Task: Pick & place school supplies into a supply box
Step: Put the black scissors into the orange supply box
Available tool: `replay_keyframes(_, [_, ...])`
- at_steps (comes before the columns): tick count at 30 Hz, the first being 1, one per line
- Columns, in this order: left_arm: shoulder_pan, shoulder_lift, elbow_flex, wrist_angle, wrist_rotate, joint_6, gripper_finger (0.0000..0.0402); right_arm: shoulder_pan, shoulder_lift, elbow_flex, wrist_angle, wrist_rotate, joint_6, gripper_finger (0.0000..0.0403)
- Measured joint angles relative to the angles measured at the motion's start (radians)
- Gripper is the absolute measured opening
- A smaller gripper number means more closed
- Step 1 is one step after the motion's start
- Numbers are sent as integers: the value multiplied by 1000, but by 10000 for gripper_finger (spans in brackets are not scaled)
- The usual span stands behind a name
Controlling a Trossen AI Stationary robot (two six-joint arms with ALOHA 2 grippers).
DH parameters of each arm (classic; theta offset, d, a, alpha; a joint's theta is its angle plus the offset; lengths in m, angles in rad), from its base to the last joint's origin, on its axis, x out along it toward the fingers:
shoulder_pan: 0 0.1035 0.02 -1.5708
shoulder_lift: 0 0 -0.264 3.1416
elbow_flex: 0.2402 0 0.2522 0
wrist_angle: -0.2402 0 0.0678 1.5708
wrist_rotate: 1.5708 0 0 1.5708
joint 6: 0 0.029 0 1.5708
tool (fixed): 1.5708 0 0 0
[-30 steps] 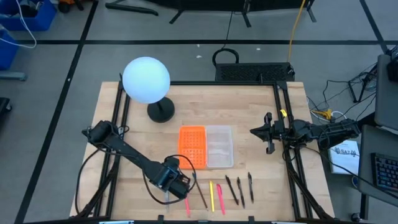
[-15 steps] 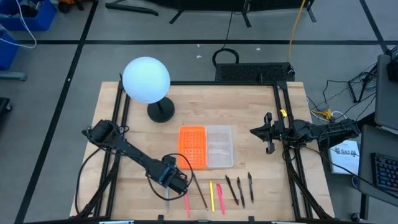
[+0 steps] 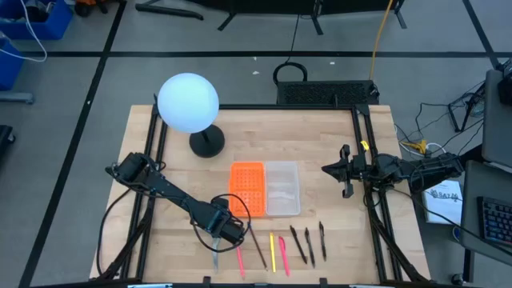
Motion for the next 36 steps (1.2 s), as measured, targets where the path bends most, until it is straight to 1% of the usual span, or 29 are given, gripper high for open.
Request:
replay_keyframes(4, [-2, -4, -63, 110, 22, -20, 209, 0, 0, 0, -5, 0, 0, 0])
replay_keyframes(7, [-4, -10, -123, 194, 18, -29, 209, 0, 0, 0, -5, 0, 0, 0])
replay_keyframes(13, [-8, -12, -149, 205, 14, -34, 203, 0, 3, 0, -6, 0, 0, 0])
replay_keyframes(16, [-8, -11, -150, 194, 10, -28, 172, 0, 3, 0, -6, 0, 0, 0])
replay_keyframes(22, [-10, -10, -152, 180, -10, -15, 68, 0, 3, 0, -8, 0, 0, 0])
replay_keyframes(24, [-10, -10, -152, 180, -10, -3, 62, 0, 3, 0, -9, 0, 0, 0])
replay_keyframes(29, [-8, -1, -108, 121, -16, 38, 62, 0, 3, 0, -13, 0, 0, 0])
replay_keyframes(36, [2, 7, 59, -106, -48, 74, 62, 0, 3, 0, -13, 0, 0, 0])
